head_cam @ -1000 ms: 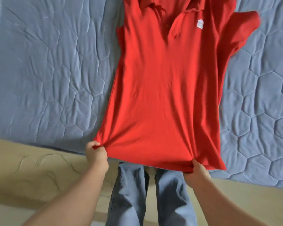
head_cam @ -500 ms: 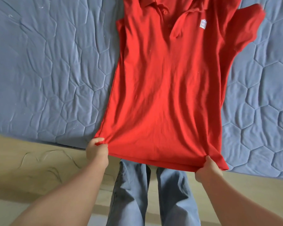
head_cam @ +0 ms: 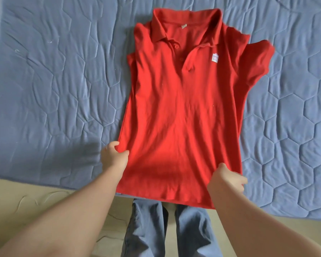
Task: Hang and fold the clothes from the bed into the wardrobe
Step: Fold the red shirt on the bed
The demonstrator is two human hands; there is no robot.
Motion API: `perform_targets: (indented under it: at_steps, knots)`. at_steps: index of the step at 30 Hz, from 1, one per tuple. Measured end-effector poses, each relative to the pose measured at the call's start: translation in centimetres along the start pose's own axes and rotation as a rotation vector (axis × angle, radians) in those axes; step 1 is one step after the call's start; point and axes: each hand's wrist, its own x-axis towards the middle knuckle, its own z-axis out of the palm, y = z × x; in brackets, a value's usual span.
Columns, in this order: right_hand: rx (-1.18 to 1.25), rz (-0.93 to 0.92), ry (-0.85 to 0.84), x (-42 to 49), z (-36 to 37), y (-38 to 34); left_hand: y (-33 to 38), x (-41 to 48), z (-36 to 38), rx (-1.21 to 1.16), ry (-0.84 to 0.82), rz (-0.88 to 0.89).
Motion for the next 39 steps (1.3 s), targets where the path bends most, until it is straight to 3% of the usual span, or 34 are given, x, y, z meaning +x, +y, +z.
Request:
perform_targets:
  at_steps: [3, 6, 9, 12, 14, 16, 19, 23, 25, 29, 31, 35, 39]
  knots:
    - [0.069, -0.171, -0.198, -1.0, 2.3, -4.3, 4.0, 1.9, -0.2, -0.045, 0.017, 0.069]
    - [-0.071, -0.391, -0.357, -1.1, 6.2, -8.5, 8.3, 4.6, 0.2, -0.093, 0.05, 0.118]
    - [-0.212, -0.577, -0.403, -1.1, 9.2, -12.0, 13.0, 7.4, 1.0, -0.238, -0.032, 0.076]
    - [-0.269, -0.646, -0.429, -0.9, 11.7, -15.3, 16.8, 10.2, 1.8, -0.365, -0.109, -0.032]
    - [-0.283, -0.605, -0.465, -0.5, 12.9, -16.6, 18.4, 11.7, 2.1, -0.52, -0.226, -0.091]
    - [-0.253, -0.516, -0.54, 0.0, 13.7, -17.5, 19.8, 12.8, 2.1, -0.737, -0.495, -0.167]
    - [-0.232, -0.396, -0.598, 1.7, 14.6, -18.3, 21.8, 14.0, 1.9, -0.813, -0.687, -0.175]
    - [-0.205, -0.368, -0.57, 3.2, 15.4, -18.6, 23.2, 14.6, 1.5, -0.855, -0.625, -0.137]
    - [-0.217, -0.357, -0.561, 3.3, 15.5, -18.8, 23.0, 14.9, 0.7, -1.0, -0.553, -0.136]
    - [-0.228, -0.343, -0.58, 3.2, 15.3, -19.0, 20.0, 16.7, -2.7, -1.361, -0.176, -0.208]
    - [-0.224, -0.331, -0.6, 3.0, 15.1, -19.2, 18.8, 16.6, -3.7, -1.425, -0.223, -0.133]
    - [-0.221, -0.305, -0.63, 2.7, 14.9, -19.4, 18.8, 16.1, -3.6, -1.392, -0.54, 0.024]
    - [-0.214, -0.305, -0.643, 2.7, 14.8, -19.6, 20.6, 17.0, -4.6, -1.306, -0.517, -0.028]
